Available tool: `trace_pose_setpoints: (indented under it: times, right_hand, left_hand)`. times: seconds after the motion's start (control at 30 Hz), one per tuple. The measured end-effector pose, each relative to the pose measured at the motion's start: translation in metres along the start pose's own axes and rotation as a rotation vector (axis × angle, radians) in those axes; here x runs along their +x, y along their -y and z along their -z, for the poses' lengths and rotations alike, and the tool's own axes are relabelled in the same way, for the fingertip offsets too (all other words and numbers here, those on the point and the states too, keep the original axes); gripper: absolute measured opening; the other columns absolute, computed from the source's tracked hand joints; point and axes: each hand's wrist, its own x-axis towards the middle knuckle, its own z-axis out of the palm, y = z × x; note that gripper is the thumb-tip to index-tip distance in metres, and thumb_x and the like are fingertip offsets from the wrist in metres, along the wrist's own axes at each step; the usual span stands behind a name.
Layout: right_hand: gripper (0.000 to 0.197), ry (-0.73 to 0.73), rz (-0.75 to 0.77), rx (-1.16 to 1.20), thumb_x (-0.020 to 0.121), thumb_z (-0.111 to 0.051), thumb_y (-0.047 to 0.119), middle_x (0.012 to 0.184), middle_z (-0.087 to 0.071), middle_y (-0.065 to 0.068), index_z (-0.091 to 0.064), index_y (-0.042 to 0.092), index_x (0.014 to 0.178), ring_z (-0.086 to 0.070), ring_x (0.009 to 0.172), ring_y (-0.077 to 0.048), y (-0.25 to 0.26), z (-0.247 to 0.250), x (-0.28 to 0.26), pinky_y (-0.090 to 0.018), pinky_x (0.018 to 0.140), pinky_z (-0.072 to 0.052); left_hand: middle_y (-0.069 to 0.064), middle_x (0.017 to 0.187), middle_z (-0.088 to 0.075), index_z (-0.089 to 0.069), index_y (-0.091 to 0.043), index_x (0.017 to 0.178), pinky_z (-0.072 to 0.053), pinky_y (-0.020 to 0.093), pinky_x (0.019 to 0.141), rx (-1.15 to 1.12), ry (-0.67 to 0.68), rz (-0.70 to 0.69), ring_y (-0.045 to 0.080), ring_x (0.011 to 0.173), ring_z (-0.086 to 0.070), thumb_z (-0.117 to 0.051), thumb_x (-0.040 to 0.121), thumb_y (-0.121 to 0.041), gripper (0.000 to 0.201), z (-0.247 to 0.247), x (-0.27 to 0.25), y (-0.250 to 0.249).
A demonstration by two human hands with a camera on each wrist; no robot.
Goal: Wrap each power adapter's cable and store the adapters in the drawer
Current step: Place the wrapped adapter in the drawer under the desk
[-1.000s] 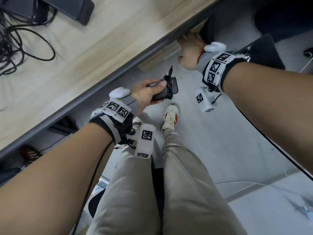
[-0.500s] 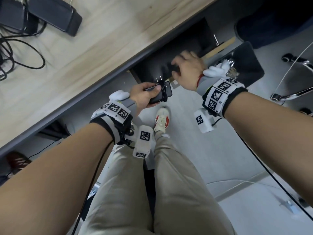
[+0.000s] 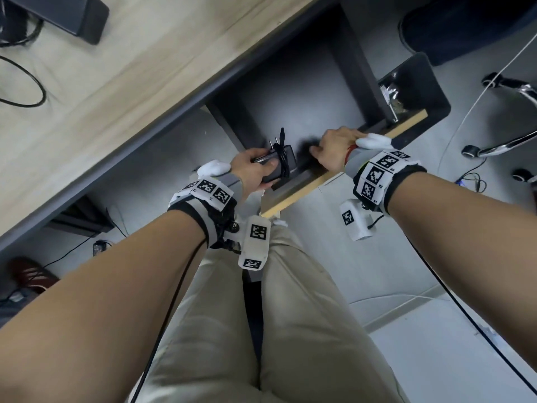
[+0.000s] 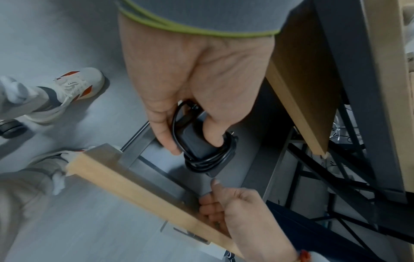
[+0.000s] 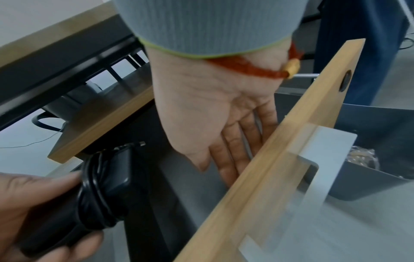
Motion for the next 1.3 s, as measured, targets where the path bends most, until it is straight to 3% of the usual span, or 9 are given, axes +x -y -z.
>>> trace_pose_setpoints:
  times: [0.2,0.4,0.47,0.57,0.7,0.87,1.07,1.2,1.3]
  right_hand:
    - [0.057,0.103,-0.054,0.013,0.096,-0.033,0.059,0.098,-0.062,-0.011,-0.065,0.013,0.106,-0.058,0.09,-0.032,-0.016,-0.028,-0.011,-0.036,0.078,-0.044]
    - [0.081,0.142,0.0,0.316,0.086,-0.017,0.082,0.107,-0.063,-0.006,-0.06,0.022,0.119,-0.059,0.101,-0.03,-0.013,-0.02,-0.02,-0.039,0.087,-0.048]
    - [0.065,0.219,0.093,0.697,0.087,-0.041,0.075,0.109,-0.063,0.003,-0.057,0.022,0.122,-0.062,0.098,-0.019,-0.002,-0.018,-0.026,-0.037,0.082,-0.057]
    - [0.049,0.245,0.165,0.984,0.083,-0.072,0.05,0.107,-0.07,-0.011,-0.062,0.012,0.112,-0.072,0.09,-0.025,0.008,-0.023,-0.022,-0.04,0.077,-0.062]
    - [0.042,0.15,0.083,0.815,0.078,-0.075,0.048,0.095,-0.071,-0.002,-0.061,0.02,0.106,-0.071,0.08,-0.022,0.006,-0.031,-0.003,-0.036,0.072,-0.058]
    - [0.054,0.158,0.018,0.398,0.078,-0.073,0.049,0.097,-0.06,-0.006,-0.057,0.01,0.113,-0.058,0.087,-0.027,0.012,-0.039,0.015,-0.028,0.055,-0.036]
    - [0.062,0.199,-0.016,0.341,0.08,-0.075,0.044,0.12,-0.062,-0.012,-0.056,0.01,0.127,-0.061,0.106,-0.032,0.033,-0.059,0.03,-0.032,0.079,-0.048]
    - [0.063,0.174,-0.052,0.36,0.083,-0.074,0.042,0.122,-0.06,-0.014,-0.052,0.008,0.131,-0.061,0.11,-0.033,0.036,-0.06,0.032,-0.033,0.08,-0.048]
    - [0.064,0.179,-0.049,0.356,0.08,-0.076,0.044,0.121,-0.06,-0.014,-0.053,0.009,0.129,-0.061,0.104,-0.032,0.036,-0.056,0.033,-0.032,0.077,-0.047]
  left_hand:
    - [0.011,0.138,-0.054,-0.055,-0.009,0.133,-0.059,0.023,0.06,0.038,-0.001,0.051,0.032,0.122,-0.057,-0.063,0.093,-0.005,0.041,-0.016,-0.001,0.015]
    - [0.006,0.142,-0.051,-0.054,-0.011,0.135,-0.053,0.032,0.087,0.035,0.003,0.096,0.024,0.13,-0.049,-0.06,0.094,-0.003,0.042,-0.028,-0.003,0.015]
    - [0.005,0.139,-0.053,-0.053,-0.013,0.137,-0.053,0.032,0.09,0.059,0.008,0.086,0.022,0.127,-0.051,-0.06,0.095,-0.005,0.044,-0.029,0.0,0.015]
    - [0.005,0.122,-0.059,-0.052,-0.011,0.138,-0.052,0.034,0.091,0.077,0.051,0.041,0.019,0.111,-0.057,-0.059,0.094,-0.001,0.046,-0.028,0.003,0.018]
    - [0.006,0.11,-0.069,-0.063,-0.013,0.125,-0.056,0.029,0.087,0.272,-0.122,-0.134,0.014,0.088,-0.063,-0.069,0.087,-0.008,0.039,-0.021,0.011,0.029]
    - [0.003,0.075,-0.062,-0.059,-0.014,0.117,-0.054,0.032,0.069,0.406,-0.211,-0.083,0.018,0.064,-0.058,-0.07,0.086,-0.012,0.033,-0.004,0.026,0.032]
    - [0.0,0.074,-0.062,-0.062,-0.019,0.118,-0.057,0.031,0.069,0.49,-0.215,-0.065,0.018,0.064,-0.06,-0.066,0.084,-0.008,0.036,0.0,0.037,0.038]
    - [0.0,0.067,-0.056,-0.058,-0.013,0.123,-0.046,0.017,0.05,0.453,-0.177,-0.045,0.013,0.055,-0.054,-0.062,0.089,-0.001,0.036,0.004,0.043,0.038]
    - [0.001,0.067,-0.056,-0.06,-0.011,0.121,-0.046,0.018,0.051,0.437,-0.169,-0.036,0.013,0.055,-0.054,-0.062,0.088,0.001,0.035,0.006,0.043,0.038]
